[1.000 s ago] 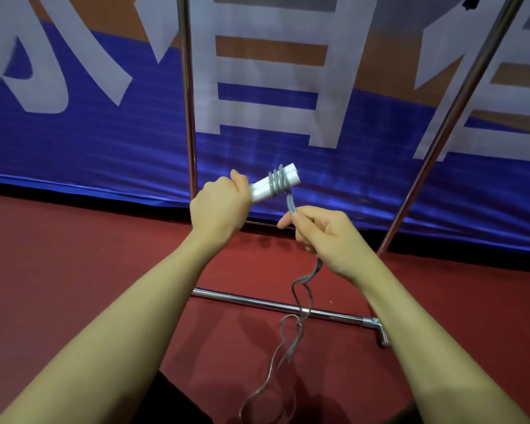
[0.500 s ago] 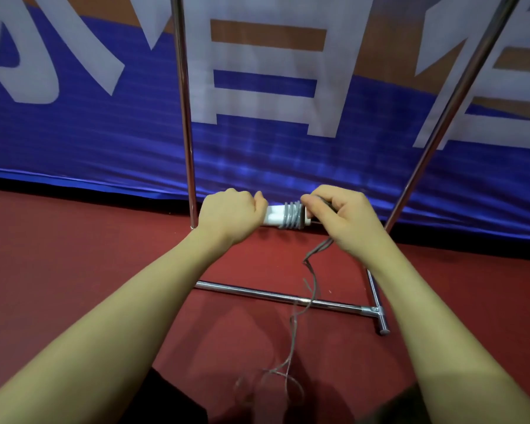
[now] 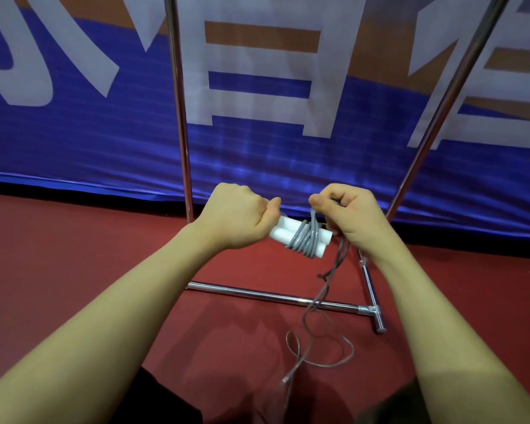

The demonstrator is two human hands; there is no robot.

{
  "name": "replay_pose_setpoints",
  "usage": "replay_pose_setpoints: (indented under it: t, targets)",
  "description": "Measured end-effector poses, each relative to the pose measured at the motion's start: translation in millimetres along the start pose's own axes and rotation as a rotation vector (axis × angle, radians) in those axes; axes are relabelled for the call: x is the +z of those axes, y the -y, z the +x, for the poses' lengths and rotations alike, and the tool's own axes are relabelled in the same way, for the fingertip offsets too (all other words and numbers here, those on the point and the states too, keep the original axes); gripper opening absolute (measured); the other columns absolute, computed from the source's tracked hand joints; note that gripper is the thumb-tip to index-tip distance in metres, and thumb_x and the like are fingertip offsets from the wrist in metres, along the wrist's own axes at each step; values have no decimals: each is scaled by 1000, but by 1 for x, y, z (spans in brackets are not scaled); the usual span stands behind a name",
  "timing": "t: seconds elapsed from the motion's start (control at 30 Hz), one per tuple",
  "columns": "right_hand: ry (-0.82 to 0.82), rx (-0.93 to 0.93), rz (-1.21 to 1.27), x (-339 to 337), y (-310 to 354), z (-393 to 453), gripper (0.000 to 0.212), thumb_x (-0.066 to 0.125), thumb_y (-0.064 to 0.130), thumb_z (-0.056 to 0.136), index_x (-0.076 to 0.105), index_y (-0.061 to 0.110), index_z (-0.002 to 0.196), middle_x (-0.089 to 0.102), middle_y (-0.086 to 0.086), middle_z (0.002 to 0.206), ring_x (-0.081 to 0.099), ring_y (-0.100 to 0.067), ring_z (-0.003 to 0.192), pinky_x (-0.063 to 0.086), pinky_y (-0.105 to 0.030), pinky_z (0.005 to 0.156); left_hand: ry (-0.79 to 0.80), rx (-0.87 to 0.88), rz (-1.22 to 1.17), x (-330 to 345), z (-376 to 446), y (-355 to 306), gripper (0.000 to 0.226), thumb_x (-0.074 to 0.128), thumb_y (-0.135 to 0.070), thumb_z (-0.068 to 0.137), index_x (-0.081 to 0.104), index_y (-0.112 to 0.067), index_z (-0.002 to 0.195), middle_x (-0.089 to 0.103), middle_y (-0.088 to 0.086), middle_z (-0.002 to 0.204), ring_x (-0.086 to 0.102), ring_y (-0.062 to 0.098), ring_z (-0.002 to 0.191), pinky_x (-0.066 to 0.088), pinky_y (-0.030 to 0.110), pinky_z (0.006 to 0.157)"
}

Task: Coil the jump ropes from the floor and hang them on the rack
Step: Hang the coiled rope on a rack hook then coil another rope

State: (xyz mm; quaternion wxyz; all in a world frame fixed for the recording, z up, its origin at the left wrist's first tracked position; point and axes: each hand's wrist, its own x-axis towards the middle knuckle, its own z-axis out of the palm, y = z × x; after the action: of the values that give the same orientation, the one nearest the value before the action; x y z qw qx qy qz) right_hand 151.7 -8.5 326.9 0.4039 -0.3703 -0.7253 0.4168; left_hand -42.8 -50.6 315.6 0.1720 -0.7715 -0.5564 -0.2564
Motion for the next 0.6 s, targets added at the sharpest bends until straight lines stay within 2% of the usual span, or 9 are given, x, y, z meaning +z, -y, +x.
replay_pose_setpoints:
  t: [0.1, 0.17, 0.23, 0.3, 0.37, 0.47, 0.6]
  targets:
    - [-17, 2, 133, 1, 4, -2, 32, 61, 25, 86, 51, 13, 58, 41, 10, 39, 31, -3, 37, 27, -16, 42, -72, -8, -66, -8, 1, -6, 43, 31, -29, 89, 27, -22, 46, 34, 3, 32, 25, 22, 32, 10, 18, 47]
    - [-16, -13, 207, 4, 6, -3, 32, 57, 36, 79, 50, 14, 58, 42, 11, 42, 33, -1, 40, 28, -16, 43, -99, -58, -141, -12, 1, -11, 46, 27, -31, 89, 25, -20, 45, 29, 1, 32, 25, 23, 34, 13, 23, 46]
    - [-25, 15, 299, 10, 6, -1, 32, 56, 39, 80, 53, 16, 59, 46, 11, 45, 38, -3, 42, 31, -20, 46, -93, -159, -234, -17, 3, -15, 49, 19, -38, 88, 21, -19, 44, 22, -4, 35, 27, 26, 39, 15, 28, 47]
    - [-36, 57, 414, 15, 3, 2, 32, 60, 30, 87, 59, 20, 58, 46, 10, 46, 38, -5, 40, 30, -20, 45, -83, -295, -313, -22, 8, -19, 46, 16, -39, 87, 20, -18, 47, 23, -3, 39, 32, 30, 48, 22, 35, 51]
    - [-19, 39, 428, 20, 3, 2, 36, 50, 26, 96, 54, 22, 60, 36, 11, 46, 27, -5, 39, 23, -17, 41, -100, -457, -345, -28, 14, -21, 41, 18, -33, 89, 21, -14, 53, 28, 2, 45, 34, 31, 55, 27, 39, 56]
    - [14, 55, 427, 28, 5, 2, 38, 32, 22, 104, 48, 13, 71, 31, 11, 48, 22, -4, 39, 21, -18, 38, -86, -657, -346, -28, 21, -20, 40, 25, -21, 100, 22, -17, 60, 35, 4, 56, 30, 23, 56, 17, 36, 51]
    - [102, 61, 316, 38, 1, 1, 31, 30, 15, 104, 55, 13, 85, 34, 13, 50, 22, -2, 40, 19, -22, 39, -21, -789, -342, -19, 26, -15, 34, 25, -18, 99, 27, -15, 65, 40, 3, 64, 32, 18, 57, 17, 34, 50]
